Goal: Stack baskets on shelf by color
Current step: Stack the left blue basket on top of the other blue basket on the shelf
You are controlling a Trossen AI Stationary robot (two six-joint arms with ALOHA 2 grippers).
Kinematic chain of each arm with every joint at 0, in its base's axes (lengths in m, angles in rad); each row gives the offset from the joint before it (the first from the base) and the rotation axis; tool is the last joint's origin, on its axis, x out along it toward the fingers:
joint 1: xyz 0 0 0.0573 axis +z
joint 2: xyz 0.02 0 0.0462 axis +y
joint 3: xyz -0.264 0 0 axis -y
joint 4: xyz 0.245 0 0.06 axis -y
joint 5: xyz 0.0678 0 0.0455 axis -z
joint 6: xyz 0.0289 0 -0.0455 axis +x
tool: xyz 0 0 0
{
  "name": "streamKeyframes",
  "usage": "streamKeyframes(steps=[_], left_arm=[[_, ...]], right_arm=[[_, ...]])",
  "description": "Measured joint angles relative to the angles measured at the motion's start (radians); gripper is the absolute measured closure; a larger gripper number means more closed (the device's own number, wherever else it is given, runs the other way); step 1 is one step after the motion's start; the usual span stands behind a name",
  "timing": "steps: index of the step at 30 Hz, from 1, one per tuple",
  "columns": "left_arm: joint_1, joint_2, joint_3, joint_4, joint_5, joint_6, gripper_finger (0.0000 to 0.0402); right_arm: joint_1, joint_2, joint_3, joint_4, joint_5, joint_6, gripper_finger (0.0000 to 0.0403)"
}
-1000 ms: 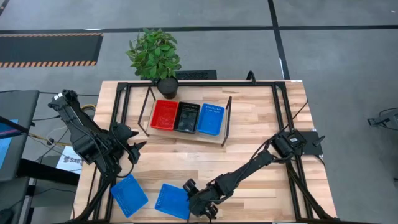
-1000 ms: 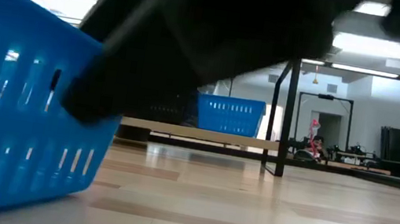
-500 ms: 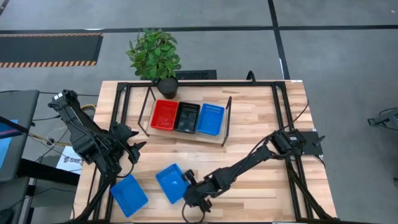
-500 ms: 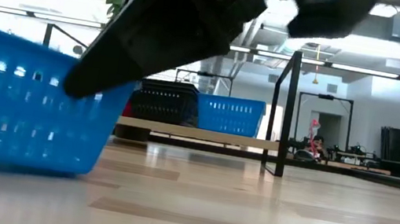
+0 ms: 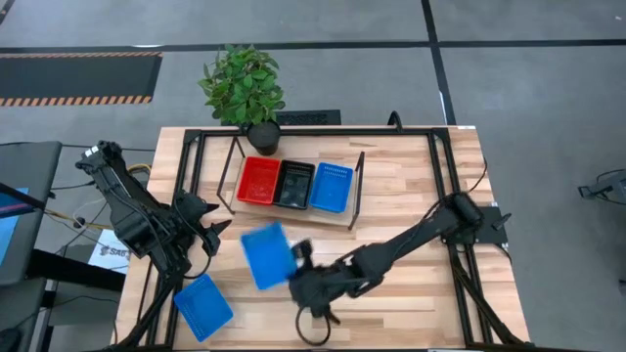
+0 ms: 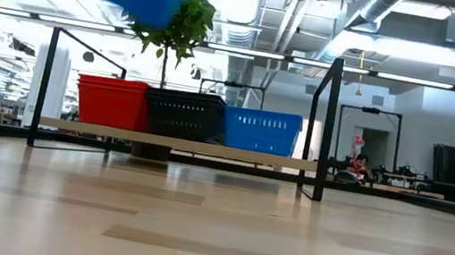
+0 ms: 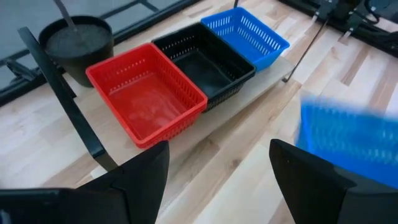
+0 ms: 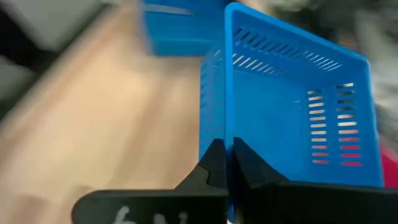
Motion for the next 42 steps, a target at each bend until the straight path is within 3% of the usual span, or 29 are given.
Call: streamKeyframes(steps=[5, 9, 16, 23, 32, 42], left_arm=[[0.0, 0.0, 0.0, 0.002, -0.009, 0.028, 0.0136], [0.0, 0.0, 0.0, 0.002, -0.009, 0.049, 0.0136], [0.001, 0.0, 0.0, 0.001, -0.027, 0.097, 0.0136], [0.0, 0.0, 0.0, 0.001, -0.027, 0.1, 0.0136], [0.001, 0.0, 0.0, 0.001, -0.024, 0.1, 0.0136], [0.0, 0.0, 0.0, 0.001, -0.026, 0.1, 0.0136]], right_arm=[[-0.01, -0.109, 0.001, -0.179, 0.253, 0.093, 0.04], [-0.054, -0.161, 0.001, -0.333, 0.353, 0.239, 0.0399], [-0.188, -0.141, 0.001, -0.499, 0.354, 0.385, 0.0399], [-0.286, -0.109, -0.002, -0.573, 0.311, 0.386, 0.0396], [-0.284, -0.116, 0.0, -0.737, 0.298, 0.432, 0.0392], [-0.295, -0.126, -0.126, -0.674, 0.298, 0.432, 0.0391]])
